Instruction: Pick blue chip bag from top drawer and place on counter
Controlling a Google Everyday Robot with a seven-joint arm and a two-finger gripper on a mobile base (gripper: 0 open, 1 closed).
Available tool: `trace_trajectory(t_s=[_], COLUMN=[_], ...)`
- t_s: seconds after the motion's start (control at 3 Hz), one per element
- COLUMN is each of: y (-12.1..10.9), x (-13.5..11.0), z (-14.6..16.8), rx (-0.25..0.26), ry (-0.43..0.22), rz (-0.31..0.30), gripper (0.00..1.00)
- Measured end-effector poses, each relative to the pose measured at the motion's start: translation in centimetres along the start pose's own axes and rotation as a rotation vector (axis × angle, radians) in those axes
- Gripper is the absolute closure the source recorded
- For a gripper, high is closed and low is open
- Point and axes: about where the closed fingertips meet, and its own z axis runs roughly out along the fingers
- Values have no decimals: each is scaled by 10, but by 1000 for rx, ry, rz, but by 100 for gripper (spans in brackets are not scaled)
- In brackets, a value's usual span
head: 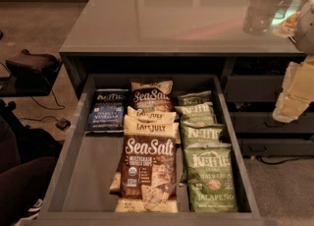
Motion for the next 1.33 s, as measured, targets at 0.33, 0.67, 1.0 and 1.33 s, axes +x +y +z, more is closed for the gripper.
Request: trace_trajectory(t_s=[0.33, 0.67, 1.0, 1.33], y=[0, 5, 22, 38], x=[0, -5, -23, -50], z=[0, 9, 67, 144], rx=[0, -22, -165, -322], ry=[0, -8, -80, -210], rz=[0, -28, -109, -168], gripper=[0, 0, 0, 0])
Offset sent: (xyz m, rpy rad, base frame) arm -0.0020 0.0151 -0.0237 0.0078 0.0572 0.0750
